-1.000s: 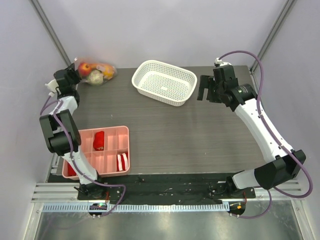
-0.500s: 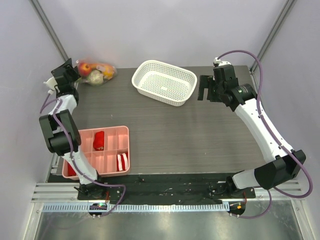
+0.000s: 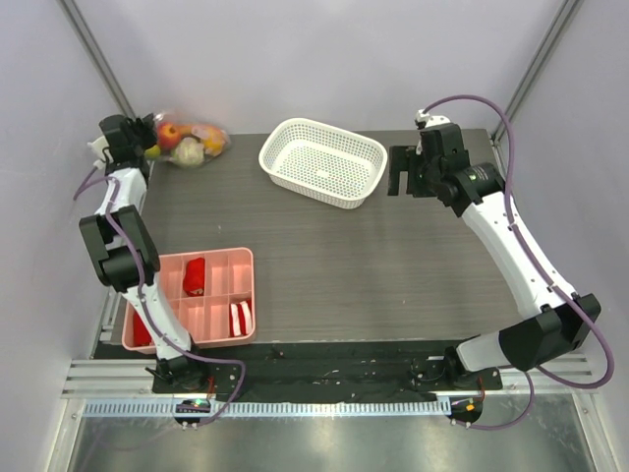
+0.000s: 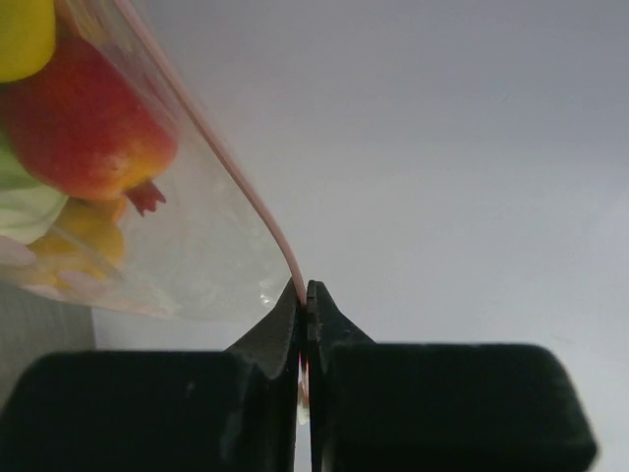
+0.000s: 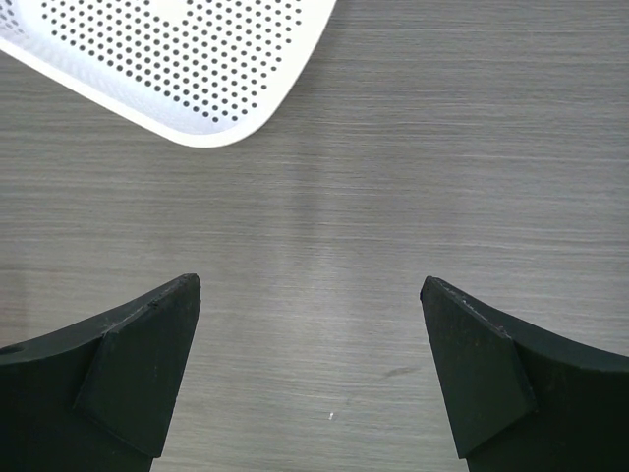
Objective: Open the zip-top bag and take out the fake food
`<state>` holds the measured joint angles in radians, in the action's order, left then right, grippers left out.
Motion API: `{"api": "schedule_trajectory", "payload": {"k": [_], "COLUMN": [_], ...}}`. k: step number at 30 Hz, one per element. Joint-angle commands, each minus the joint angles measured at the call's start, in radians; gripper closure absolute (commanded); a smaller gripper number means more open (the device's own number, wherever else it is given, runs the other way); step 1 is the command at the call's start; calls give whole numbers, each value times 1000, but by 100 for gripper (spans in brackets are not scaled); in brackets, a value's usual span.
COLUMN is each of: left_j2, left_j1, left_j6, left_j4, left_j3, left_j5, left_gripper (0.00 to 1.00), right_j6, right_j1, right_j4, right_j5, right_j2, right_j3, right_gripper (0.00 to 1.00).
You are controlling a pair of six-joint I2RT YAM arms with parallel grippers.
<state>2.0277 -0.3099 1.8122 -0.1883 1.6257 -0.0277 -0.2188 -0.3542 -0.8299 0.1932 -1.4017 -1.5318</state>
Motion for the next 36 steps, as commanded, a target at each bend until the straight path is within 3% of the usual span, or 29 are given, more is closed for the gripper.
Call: {"api": "schedule_trajectory", "payload": {"k": [1,3,6,9,20,28,33,36], "left_j2": [-88,-118,-193,-286,-546,-523,-446,-416], "left_j1": [0,17,40,55,140,275,301,348], "left_j6": [-216,-345,-424,-464,-559,-619,-709,-795], "left_j4": [257,340,489,555,892,906,940,978], "left_j3": [60,66,10,-87,-135,-116,-11,77], "left_j5": [-96,-127,-162,-192,-155,-248,-330,-356], "left_gripper": [100,100,100,100,100,100,100,100], "right_j6": [71,78,91,107,82,147,156,167], "right_j1": [-3,-3,-25,-63,-201,-256,-265,-278], "right_j4": [60,77,110,140,486,775,720,753], "right_j5": [-105,-136,-181,-236,-408,-520,-551,-564], "right_j2": [-10,-13,-25,-26,-25,-143,-252,-279], "right_j3": [8,35,68,82,223,219,69,61], "right_gripper": [0,1,2,2,4,9,13,14]}}
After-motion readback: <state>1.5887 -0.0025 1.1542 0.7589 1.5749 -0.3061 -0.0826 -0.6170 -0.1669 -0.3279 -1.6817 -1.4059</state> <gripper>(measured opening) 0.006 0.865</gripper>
